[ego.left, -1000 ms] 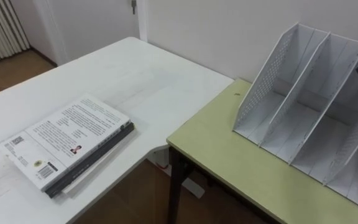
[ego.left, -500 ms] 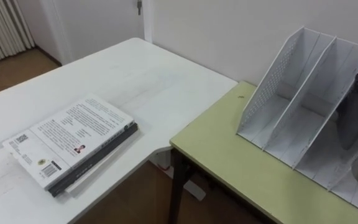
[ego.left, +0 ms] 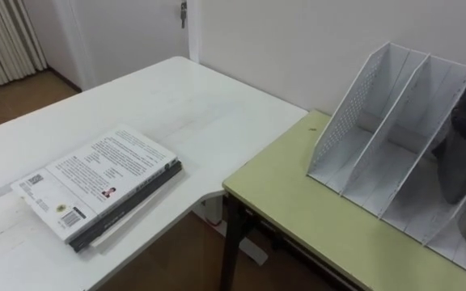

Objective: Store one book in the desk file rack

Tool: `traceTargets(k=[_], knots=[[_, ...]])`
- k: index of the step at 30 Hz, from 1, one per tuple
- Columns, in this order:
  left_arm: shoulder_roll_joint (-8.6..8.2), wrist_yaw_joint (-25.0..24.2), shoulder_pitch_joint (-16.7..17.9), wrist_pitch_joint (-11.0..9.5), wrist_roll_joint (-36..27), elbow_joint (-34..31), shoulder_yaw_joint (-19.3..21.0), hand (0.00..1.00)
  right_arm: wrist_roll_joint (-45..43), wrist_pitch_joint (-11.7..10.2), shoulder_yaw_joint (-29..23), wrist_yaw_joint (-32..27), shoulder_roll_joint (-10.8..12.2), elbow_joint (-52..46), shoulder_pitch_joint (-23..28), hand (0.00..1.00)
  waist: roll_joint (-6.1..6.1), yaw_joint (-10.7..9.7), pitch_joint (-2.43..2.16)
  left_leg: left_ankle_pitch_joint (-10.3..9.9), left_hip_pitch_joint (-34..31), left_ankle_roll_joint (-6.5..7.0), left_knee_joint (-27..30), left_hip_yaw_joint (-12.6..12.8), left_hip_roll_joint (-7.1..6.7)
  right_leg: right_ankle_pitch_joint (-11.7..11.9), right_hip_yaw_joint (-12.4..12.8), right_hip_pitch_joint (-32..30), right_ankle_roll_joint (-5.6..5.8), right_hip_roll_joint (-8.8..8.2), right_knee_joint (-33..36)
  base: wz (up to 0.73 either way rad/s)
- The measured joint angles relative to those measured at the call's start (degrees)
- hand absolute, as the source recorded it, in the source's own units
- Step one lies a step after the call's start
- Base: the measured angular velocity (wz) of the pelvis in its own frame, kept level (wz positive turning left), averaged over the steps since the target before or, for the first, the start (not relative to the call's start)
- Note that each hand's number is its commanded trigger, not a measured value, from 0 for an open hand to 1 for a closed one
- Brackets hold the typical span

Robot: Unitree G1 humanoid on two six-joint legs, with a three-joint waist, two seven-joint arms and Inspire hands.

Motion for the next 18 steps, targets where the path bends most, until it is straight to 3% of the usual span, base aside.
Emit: traceTargets(k=[5, 18], knots=[[0.06, 0.0, 0.0, 0.7, -0.1, -0.1, -0.1, 0.0, 1.2, -0.5, 0.5, 0.9, -0.4, 3.2, -1.5, 0.0, 0.07, 0.0, -0.38, 0.0, 0.1, 0.06, 0.1, 0.0, 0.04, 0.1, 0.0, 0.1, -0.05, -0.01, 0.1, 0.0], [0.18, 0.2, 0.0, 1.1, -0.9, -0.1, -0.1, 0.0, 3.4, -1.0, 1.1, 1.4, -0.4, 5.7, -3.0, 0.0, -0.08, 0.0, -0.31, 0.2, 0.5, 0.29, -0.1, -0.2, -0.07, 0.4, -0.4, 0.7, 0.16, -0.38, 0.0, 0.01]])
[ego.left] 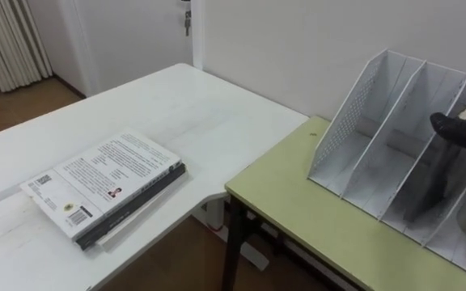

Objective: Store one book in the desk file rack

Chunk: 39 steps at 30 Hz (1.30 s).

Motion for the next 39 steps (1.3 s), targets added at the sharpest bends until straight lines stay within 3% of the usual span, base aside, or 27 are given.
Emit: traceTargets(k=[12, 16, 20, 29, 35, 39], knots=[[-0.02, 0.9, 0.0, 0.0, 0.3, -0.3, 0.1, 0.0, 0.7, -0.1, 0.0, -2.0, 0.0, -5.9, 0.0, 0.0, 0.12, 0.2, -0.12, 0.0, 0.0, 0.01, -0.3, 0.2, 0.02, 0.0, 0.1, -0.6, -0.04, 0.45, 0.0, -0.01], [-0.03, 1.2, -0.2, -0.4, 0.2, -0.3, 0.1, 0.0, 0.1, 0.1, 1.1, -2.8, 0.0, -8.1, 0.0, 0.0, 0.57, 0.3, 0.16, 0.0, -0.1, 0.01, -0.4, 0.5, 0.01, 0.0, 0.2, -0.7, -0.05, 0.37, 0.0, 0.0], [-0.1, 1.1, 0.0, -1.3, 0.5, -0.2, 0.2, 0.0, 0.1, 0.2, 1.0, -3.4, 0.0, -12.9, 0.1, 0.0, 0.85, 0.3, 0.06, 0.0, -0.9, 0.01, -0.3, 0.5, 0.01, 0.0, 0.1, -1.5, -0.08, 0.39, 0.0, 0.0], [-0.07, 1.1, 0.0, -2.2, 0.3, -0.2, 0.3, 0.0, 0.0, 0.1, 1.0, -3.2, 0.4, -23.4, 0.5, 0.0, 0.29, 0.4, 0.4, 0.0, -1.0, 0.0, -0.5, 0.6, 0.03, 0.0, 0.4, -1.6, -0.1, 0.48, -0.2, -0.01], [-0.01, 0.7, -0.1, -3.2, 0.2, 0.2, 0.1, 0.0, -0.3, -0.1, 2.2, -0.5, 0.4, -33.8, 3.2, 0.0, -0.18, 1.1, 0.52, 0.0, -0.9, -0.01, -0.5, 0.7, 0.06, 0.0, 0.6, -1.4, -0.12, 0.46, -1.0, -0.01], [-0.05, 0.3, 0.0, -4.0, 0.2, 0.9, 0.1, 0.0, -2.2, -0.1, 4.3, 6.2, 0.5, -36.8, 6.4, 0.0, -0.11, 1.2, 0.54, 0.0, -1.0, -0.01, -0.5, 0.6, 0.07, 0.0, 1.6, -1.7, -0.13, 0.41, -0.8, -0.03]])
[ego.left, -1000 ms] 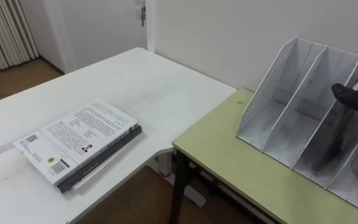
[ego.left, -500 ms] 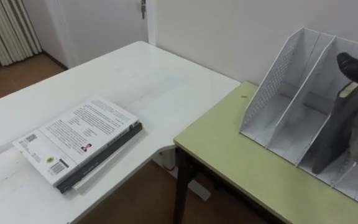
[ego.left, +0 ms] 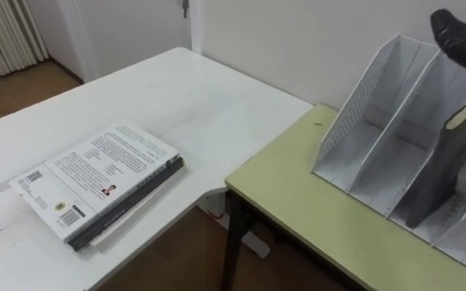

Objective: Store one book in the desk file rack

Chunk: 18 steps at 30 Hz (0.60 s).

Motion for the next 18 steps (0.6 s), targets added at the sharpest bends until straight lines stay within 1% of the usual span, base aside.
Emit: traceTargets(k=[1, 2, 4, 5, 7, 8, 10, 11, 12, 13, 14, 15, 16, 17, 18], knots=[[0.03, -0.1, 0.0, 0.0, -0.1, 0.0, 0.0, 0.0, 0.6, 0.1, 0.3, 2.9, 0.0, -0.9, 0.4, 0.0, 0.01, 0.0, 0.04, 0.0, -0.1, 0.0, 0.0, 0.1, 0.01, 0.0, -0.1, 0.0, 0.0, 0.0, 0.0, 0.0], [0.06, -0.1, 0.0, 0.0, -0.1, 0.0, 0.0, 0.0, 0.8, 0.1, 0.6, 4.2, 0.0, -1.1, 0.4, 0.0, 0.01, -0.1, 0.04, 0.0, -0.1, 0.0, 0.0, 0.1, 0.02, 0.0, -0.1, -0.1, 0.0, 0.01, 0.0, 0.0], [0.07, -0.2, 0.0, 0.0, -0.2, 0.0, 0.0, 0.0, 0.8, 0.1, 2.3, 10.9, -0.1, -1.9, 0.5, 0.0, -0.13, -0.2, 0.03, 0.0, -0.1, 0.0, 0.0, 0.1, 0.1, 0.1, 0.0, -0.1, -0.11, 0.06, -0.1, 0.0], [0.07, -0.3, 0.0, 0.0, -0.2, 0.0, 0.0, 0.0, 0.5, 0.2, 2.7, 12.8, -0.1, -2.3, 0.7, 0.0, -0.16, -0.2, 0.03, 0.0, -0.1, 0.0, 0.0, 0.1, 0.1, 0.1, 0.0, -0.1, -0.12, 0.06, -0.1, 0.0], [0.24, -1.2, -0.2, 0.0, 0.1, -0.1, 0.0, 0.0, 0.3, 1.4, 4.9, 20.6, -0.1, -4.3, 0.8, 0.0, -0.2, -0.1, 0.01, 0.0, -0.2, -0.01, 0.0, 0.1, 0.17, 0.1, -0.2, -0.1, -0.18, 0.04, 0.0, 0.0], [0.32, -1.5, -0.2, 0.0, 0.3, -0.2, 0.0, 0.0, 0.4, 1.5, 5.4, 22.4, -0.1, -4.7, 0.8, 0.0, -0.25, 0.0, -0.01, 0.0, -0.2, -0.01, 0.0, 0.1, 0.18, 0.2, -0.2, -0.1, -0.19, 0.05, 0.0, 0.0], [0.59, -1.9, -0.6, 0.0, 0.4, -0.2, 0.0, 0.0, 2.1, 2.6, 8.1, 29.5, -0.4, -6.4, 0.9, 0.0, -0.58, -0.1, -0.16, 0.0, -0.3, -0.01, 0.0, 0.1, 0.42, 0.2, -0.2, -0.1, -0.22, 0.07, -0.1, 0.0], [0.64, -1.9, -0.6, 0.1, 0.3, -0.2, -0.1, 0.0, 2.3, 2.9, 8.9, 31.5, -0.4, -6.7, 1.0, 0.0, -0.73, 0.0, -0.25, 0.0, -0.3, -0.01, 0.0, 0.1, 0.54, 0.2, -0.2, 0.0, -0.22, 0.07, 0.0, 0.0], [0.77, -2.0, -0.7, 0.3, 0.0, -0.2, -0.1, 0.0, 2.6, 3.8, 10.3, 34.9, -0.5, -7.3, 1.0, 0.0, -0.92, 0.3, -0.33, 0.0, -0.3, -0.02, 0.0, 0.1, 0.6, 0.2, -0.2, 0.2, -0.24, 0.07, 0.0, 0.0], [0.9, -2.0, -0.9, 0.4, 0.0, -0.2, -0.1, 0.0, 2.6, 4.5, 11.6, 38.0, -0.6, -7.8, 1.1, 0.0, -1.18, 0.4, -0.25, 0.0, -0.3, -0.02, 0.0, 0.0, 0.64, 0.2, -0.2, 0.3, -0.27, 0.08, 0.1, 0.0], [0.99, -2.0, -1.0, 0.4, 0.0, -0.2, -0.2, 0.0, 2.6, 4.7, 12.2, 39.3, -0.6, -7.9, 1.0, 0.0, -1.36, 0.5, -0.19, 0.0, -0.3, -0.03, 0.0, -0.1, 0.67, 0.3, -0.2, 0.3, -0.28, 0.09, 0.1, 0.0], [1.34, -2.2, -1.1, 0.5, -0.1, -0.2, -0.8, 0.0, 2.5, 5.2, 13.2, 41.8, -0.6, -7.8, 1.1, 0.0, -1.67, 0.5, -0.05, 0.0, -0.3, -0.04, 0.0, -0.2, 0.73, 0.3, -0.3, 0.3, -0.3, 0.1, 0.2, 0.0], [1.7, -2.5, -1.3, 0.6, 0.0, -0.3, -1.1, 0.0, 1.7, 5.6, 14.2, 43.9, -0.6, -7.8, 1.2, 0.0, -1.73, 0.9, 0.17, 0.0, -0.3, -0.05, 0.0, -0.2, 0.75, 0.3, -0.2, 0.2, -0.31, 0.11, 0.4, 0.0], [1.8, -2.7, -1.3, 0.6, 0.0, -0.3, -1.1, 0.0, 0.9, 5.7, 14.8, 45.0, -0.6, -7.8, 1.3, 0.0, -1.76, 1.0, 0.26, 0.0, -0.3, -0.06, 0.0, -0.2, 0.76, 0.3, -0.2, 0.2, -0.31, 0.11, 0.5, 0.0], [1.91, -3.0, -1.7, 0.7, 0.0, -0.3, -1.1, 0.0, -0.6, 5.8, 15.6, 47.4, -0.6, -7.8, 2.0, 0.0, -1.95, 1.0, 0.39, 0.0, -0.3, -0.06, 0.1, -0.2, 0.78, 0.3, -0.3, 0.1, -0.31, 0.1, 0.7, 0.0]])
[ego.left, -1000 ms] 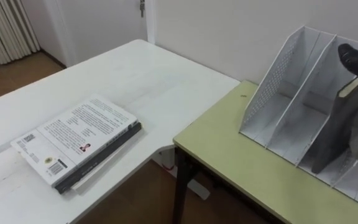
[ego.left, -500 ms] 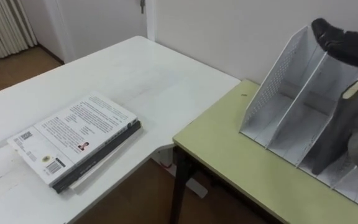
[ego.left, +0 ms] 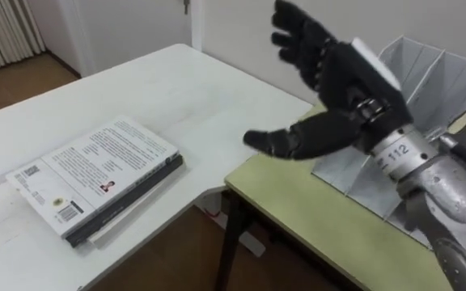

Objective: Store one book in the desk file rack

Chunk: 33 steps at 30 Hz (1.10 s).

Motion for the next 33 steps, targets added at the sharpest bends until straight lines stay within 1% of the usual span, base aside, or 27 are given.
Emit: traceTargets(k=[1, 5, 6, 7, 8, 9, 10, 11, 13, 14, 15, 18, 22, 25, 26, 27, 28, 29, 31, 32, 33], knots=[[0.0, 0.0, -0.2, 0.2, 0.0, 0.0, 0.0, 0.0, -1.4, 0.3, 0.7, 2.3, 0.0, 0.0, 1.1, 0.0, 0.07, 0.8, 0.07, 0.0, -0.1, -0.04, 0.0, 0.0, 0.02, 0.0, 0.0, -0.1, 0.0, 0.0, 0.0, 0.0], [0.0, -0.2, -0.9, 1.0, 0.5, 0.0, -0.2, 0.0, -4.7, 1.7, 2.4, 8.1, 0.0, 0.0, 5.1, 0.0, 0.27, 1.3, 0.16, -0.3, -1.0, -0.07, 0.1, -0.3, 0.06, 0.2, -0.5, -0.6, 0.02, -0.03, 0.2, 0.04], [0.04, -0.3, -1.2, 1.2, 0.4, 0.0, -0.5, 0.0, -5.5, 1.7, 3.2, 9.8, 0.0, 0.0, 6.4, 0.0, 0.39, 1.7, 0.18, -0.3, -1.6, -0.07, 0.3, -0.4, 0.08, 0.3, -0.6, -1.0, -0.03, -0.03, 0.2, 0.0], [0.2, -0.6, -1.7, 1.7, 0.3, 0.1, -1.2, 0.0, -7.0, 1.7, 3.8, 11.0, 0.1, 0.2, 8.2, 0.0, 0.68, 2.2, 0.38, -0.3, -1.8, -0.07, 0.7, -0.3, 0.16, 0.5, -0.5, -1.1, -0.07, 0.03, 0.0, 0.0], [0.22, -0.8, -1.9, 1.8, 0.1, 0.1, -1.5, 0.0, -8.2, 1.7, 4.2, 11.5, 0.1, 0.4, 9.3, 0.0, 0.8, 2.4, 0.4, -0.3, -1.8, -0.07, 0.7, -0.2, 0.16, 0.5, -0.4, -1.1, -0.07, 0.04, 0.0, 0.0], [0.25, -1.0, -1.9, 1.8, -0.4, 0.0, -2.2, 0.0, -10.7, 1.8, 5.2, 12.5, 0.2, 1.2, 11.5, 0.0, 1.08, 2.7, 0.21, -0.3, -1.7, -0.06, 0.7, 0.0, 0.12, 0.5, -0.5, -1.1, -0.06, 0.01, 0.0, 0.0], [0.31, -1.1, -1.9, 1.8, -1.6, 0.1, -2.9, 0.0, -12.8, 2.5, 6.6, 13.5, 0.4, 2.6, 12.7, 0.0, 1.51, 2.7, 0.11, -0.3, -1.7, -0.06, 0.7, 0.2, 0.12, 0.5, -0.5, -1.1, -0.05, -0.01, 0.0, 0.0], [0.32, -1.1, -1.9, 1.9, -2.0, 0.1, -3.4, 0.0, -14.0, 2.6, 7.2, 13.9, 0.5, 3.6, 13.1, 0.0, 1.69, 2.6, 0.1, -0.3, -1.6, -0.06, 0.7, 0.2, 0.11, 0.5, -0.5, -1.1, -0.05, -0.01, 0.0, 0.0], [0.19, -1.1, -2.3, 2.0, -2.2, 0.2, -4.3, 0.0, -19.0, 3.1, 8.4, 14.6, 1.1, 9.8, 14.8, 0.0, 2.15, 2.7, -0.11, -0.3, -1.4, -0.04, 0.8, 0.2, 0.08, 0.5, -0.7, -1.0, -0.04, -0.07, 0.1, 0.0], [0.14, -1.1, -2.4, 2.0, -2.2, 0.2, -4.4, 0.0, -20.4, 3.5, 8.4, 14.7, 1.3, 11.0, 15.2, 0.0, 2.2, 2.7, -0.12, -0.3, -1.4, -0.04, 0.8, 0.2, 0.08, 0.5, -0.7, -1.0, -0.04, -0.08, 0.1, 0.0], [0.07, -1.1, -2.3, 2.0, -2.4, 0.2, -4.5, 0.0, -22.6, 3.7, 8.4, 14.8, 2.0, 13.7, 15.8, 0.0, 2.57, 2.7, 0.09, -0.3, -1.4, -0.05, 0.8, 0.1, 0.1, 0.5, -0.6, -1.0, -0.04, -0.06, 0.1, 0.0], [-0.25, -1.1, -2.3, 2.0, -2.4, 0.3, -4.6, 0.0, -29.2, 3.8, 8.4, 14.3, 4.0, 22.2, 17.3, 0.0, 2.85, 2.6, 0.05, -0.3, -1.4, -0.06, 0.9, 0.1, 0.09, 0.5, -0.5, -1.1, -0.05, -0.06, 0.1, 0.0], [-0.66, -0.2, -2.0, 2.0, -2.5, 0.2, -4.3, 0.0, -37.8, 3.8, 8.2, 11.8, 6.8, 31.7, 20.2, 0.0, 2.98, 2.5, 0.04, -0.3, -1.6, -0.06, 0.7, 0.3, 0.04, 0.3, -0.5, -1.0, 0.04, -0.1, 0.0, 0.0], [-1.06, 0.7, -2.0, 1.9, -2.4, 0.3, -4.3, 0.0, -38.8, 3.4, 8.1, 8.8, 8.4, 38.7, 20.9, 0.0, 3.0, 2.4, 0.0, -0.3, -1.6, -0.06, 0.7, 0.3, 0.01, 0.3, -0.5, -1.0, 0.05, -0.12, -0.1, 0.0], [-1.12, 0.7, -2.0, 1.8, -2.4, 0.3, -4.4, 0.0, -39.1, 3.2, 8.0, 8.1, 8.6, 40.3, 20.8, 0.0, 3.03, 2.4, -0.01, -0.3, -1.6, -0.06, 0.7, 0.3, 0.0, 0.3, -0.5, -1.0, 0.05, -0.12, -0.1, 0.0], [-1.22, 0.7, -2.0, 1.5, -2.4, 0.4, -4.6, 0.0, -39.3, 2.5, 7.8, 6.4, 8.9, 43.9, 20.9, 0.0, 3.22, 2.2, -0.14, -0.3, -1.5, -0.05, 0.9, 0.3, 0.0, 0.3, -0.7, -0.9, 0.05, -0.16, -0.1, 0.05], [-1.37, 0.8, -2.0, 1.4, -1.6, 0.4, -4.3, 0.0, -39.3, 2.1, 6.8, 4.6, 9.7, 47.8, 20.9, 0.0, 3.27, 2.3, -0.28, -0.3, -1.5, -0.05, 1.0, 0.3, -0.04, 0.3, -0.7, -0.8, 0.1, -0.19, -0.2, 0.06], [-1.54, 1.0, -1.9, 1.2, -0.8, 0.4, -4.0, 0.0, -39.3, 1.8, 5.9, 3.7, 10.2, 49.7, 20.9, 0.0, 3.37, 2.3, -0.32, -0.3, -1.5, -0.05, 1.0, 0.3, -0.04, 0.3, -0.8, -0.8, 0.1, -0.19, -0.2, 0.05], [-2.36, 1.5, -1.8, 0.3, 0.8, 1.3, -2.7, 0.0, -37.7, 0.7, 3.3, 0.0, 10.9, 56.0, 21.3, 0.0, 3.83, 2.2, -0.49, -0.3, -1.4, -0.04, 0.9, 0.3, -0.04, 0.4, -0.8, -0.5, 0.16, -0.17, -0.9, 0.04], [-2.49, 1.6, -1.8, 0.3, 0.9, 1.6, -2.2, 0.0, -37.3, 0.3, 2.7, -0.9, 11.0, 57.2, 21.3, 0.0, 3.89, 2.1, -0.47, -0.3, -1.2, -0.04, 0.9, 0.3, -0.04, 0.4, -0.8, -0.2, 0.17, -0.17, -1.0, 0.04], [-2.56, 1.6, -1.7, 0.3, 1.3, 1.7, -1.7, 0.0, -36.6, -0.4, 0.9, -2.4, 11.6, 59.5, 21.4, 0.0, 4.0, 2.0, -0.34, -0.3, -0.8, -0.05, 0.7, 0.3, -0.01, 0.4, -0.9, 0.3, 0.16, -0.11, -1.1, 0.0]])
